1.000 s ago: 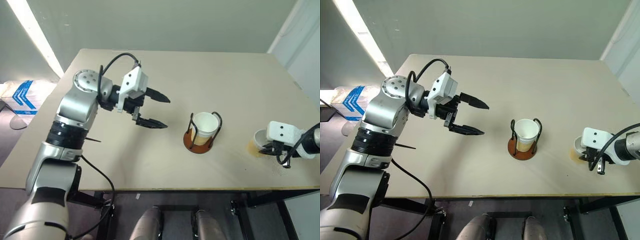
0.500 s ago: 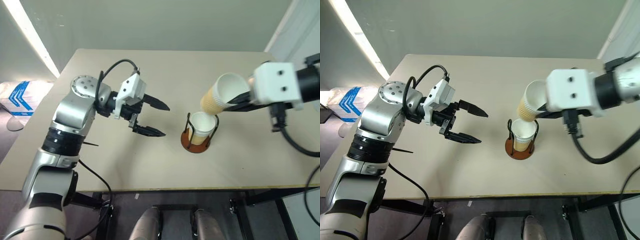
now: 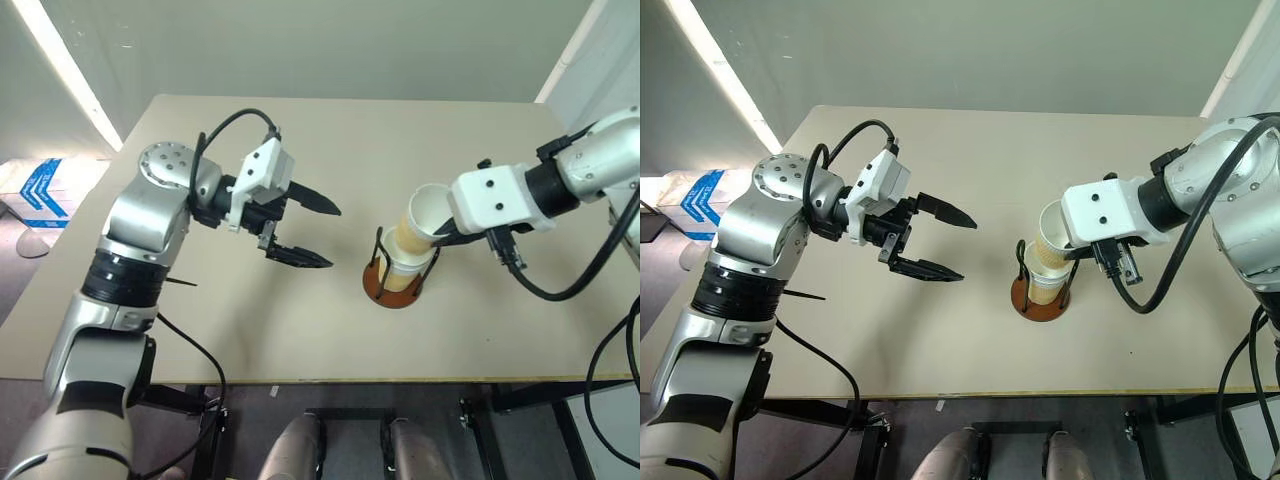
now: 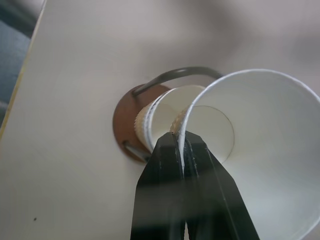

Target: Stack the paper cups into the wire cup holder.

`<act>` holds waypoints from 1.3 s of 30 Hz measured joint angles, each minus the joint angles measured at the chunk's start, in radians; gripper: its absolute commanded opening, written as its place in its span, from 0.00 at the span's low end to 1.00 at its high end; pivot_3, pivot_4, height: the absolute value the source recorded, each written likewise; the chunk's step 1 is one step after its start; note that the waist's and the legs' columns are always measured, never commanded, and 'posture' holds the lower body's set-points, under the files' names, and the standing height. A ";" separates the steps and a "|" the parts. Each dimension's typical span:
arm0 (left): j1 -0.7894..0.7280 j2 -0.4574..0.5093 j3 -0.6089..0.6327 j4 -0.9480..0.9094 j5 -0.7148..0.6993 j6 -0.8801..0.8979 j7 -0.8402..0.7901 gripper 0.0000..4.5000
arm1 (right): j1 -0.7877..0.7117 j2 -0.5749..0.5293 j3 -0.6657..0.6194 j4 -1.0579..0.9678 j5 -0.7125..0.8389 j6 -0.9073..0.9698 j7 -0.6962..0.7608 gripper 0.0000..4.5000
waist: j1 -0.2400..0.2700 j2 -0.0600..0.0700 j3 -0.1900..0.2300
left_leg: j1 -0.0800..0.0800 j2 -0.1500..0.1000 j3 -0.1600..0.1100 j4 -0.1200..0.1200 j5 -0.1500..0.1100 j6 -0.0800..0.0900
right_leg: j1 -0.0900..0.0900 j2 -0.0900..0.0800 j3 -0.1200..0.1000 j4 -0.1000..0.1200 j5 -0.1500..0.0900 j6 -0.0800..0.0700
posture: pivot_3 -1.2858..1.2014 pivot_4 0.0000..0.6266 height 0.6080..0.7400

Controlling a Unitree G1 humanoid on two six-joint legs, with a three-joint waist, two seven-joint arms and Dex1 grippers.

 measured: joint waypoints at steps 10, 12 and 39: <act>0.023 -0.002 0.000 -0.004 0.010 -0.021 0.019 1.00 | 0.031 0.057 0.011 -0.009 -0.048 0.020 0.006 0.30 | -0.001 0.000 0.000 | 0.002 0.000 0.000 0.001 0.001 -0.001 | 0.000 0.000 0.000 0.006 -0.002 -0.005 | 0.52 0.24 1.00; 0.023 -0.002 0.000 -0.004 0.016 -0.026 0.019 1.00 | 0.030 0.076 0.014 -0.009 -0.056 0.033 -0.001 0.45 | -0.001 0.000 0.000 | 0.002 0.000 -0.001 0.000 0.001 -0.002 | 0.000 0.000 0.000 0.008 -0.002 -0.006 | 0.52 0.24 1.00; 0.149 -0.008 0.149 0.082 0.079 -0.022 0.378 1.00 | 0.650 0.342 -0.791 -0.060 0.165 0.494 -0.680 0.89 | 0.004 -0.001 0.001 | 0.006 -0.001 -0.002 -0.003 0.005 -0.006 | -0.001 0.000 0.000 0.013 -0.003 -0.008 | 0.52 0.24 1.00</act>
